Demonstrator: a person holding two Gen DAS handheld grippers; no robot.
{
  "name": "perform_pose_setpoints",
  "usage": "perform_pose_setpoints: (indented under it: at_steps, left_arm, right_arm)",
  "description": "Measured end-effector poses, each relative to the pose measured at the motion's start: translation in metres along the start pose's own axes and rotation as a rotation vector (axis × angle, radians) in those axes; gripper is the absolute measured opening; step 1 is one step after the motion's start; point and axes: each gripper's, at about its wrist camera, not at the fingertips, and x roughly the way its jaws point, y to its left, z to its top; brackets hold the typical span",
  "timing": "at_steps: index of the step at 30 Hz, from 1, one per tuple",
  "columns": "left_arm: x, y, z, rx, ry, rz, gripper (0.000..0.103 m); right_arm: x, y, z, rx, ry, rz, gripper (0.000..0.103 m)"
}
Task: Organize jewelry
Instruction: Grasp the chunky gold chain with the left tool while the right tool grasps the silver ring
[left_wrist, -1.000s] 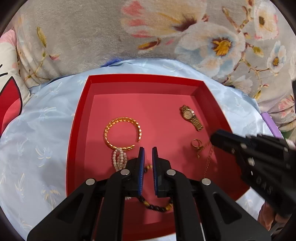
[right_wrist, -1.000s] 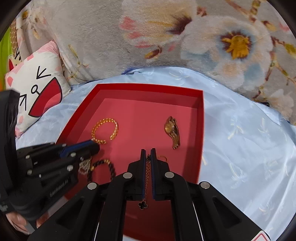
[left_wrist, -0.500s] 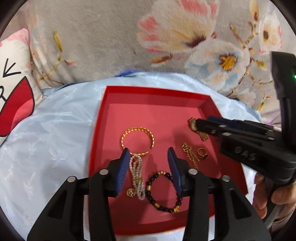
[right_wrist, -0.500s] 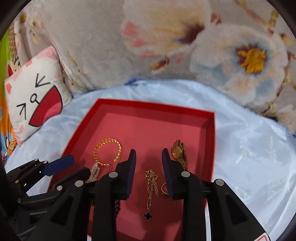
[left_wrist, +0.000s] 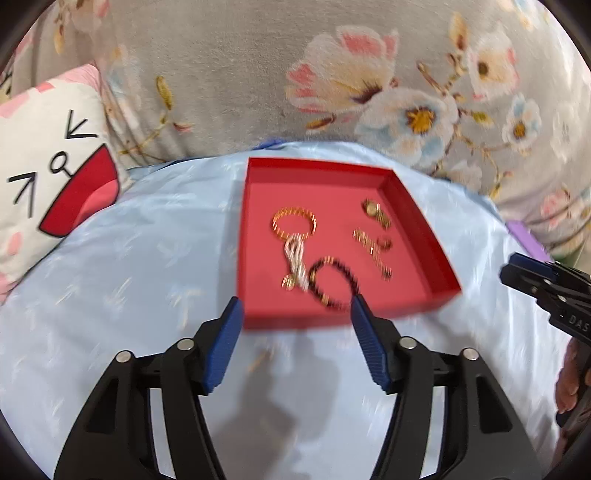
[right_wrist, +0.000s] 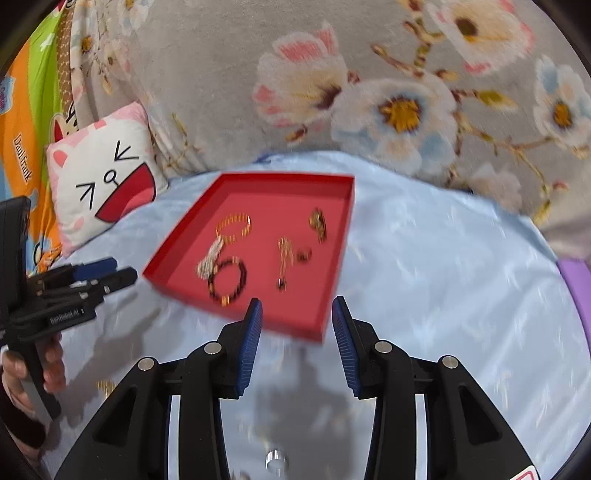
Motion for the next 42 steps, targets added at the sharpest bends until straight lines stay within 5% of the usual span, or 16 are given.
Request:
perform_pose_setpoints:
  at_steps: [9, 16, 28, 42]
  left_arm:
    - [-0.035, -0.004, -0.073, 0.027, 0.029, 0.057, 0.067]
    - [-0.043, -0.004, -0.109, 0.007, 0.036, 0.085, 0.068]
    - [-0.055, 0.014, -0.134, -0.079, 0.070, 0.074, 0.074]
    - [-0.047, 0.011, -0.135, -0.066, 0.114, 0.060, 0.081]
  right_arm:
    - [-0.033, -0.005, -0.096, 0.092, 0.062, -0.016, 0.039]
    - [-0.042, 0.013, -0.136, 0.089, 0.087, -0.010, 0.039]
    - [-0.041, 0.027, -0.158, 0.097, 0.114, 0.036, 0.039]
    - [-0.036, 0.044, -0.161, 0.033, 0.119, 0.023, 0.039]
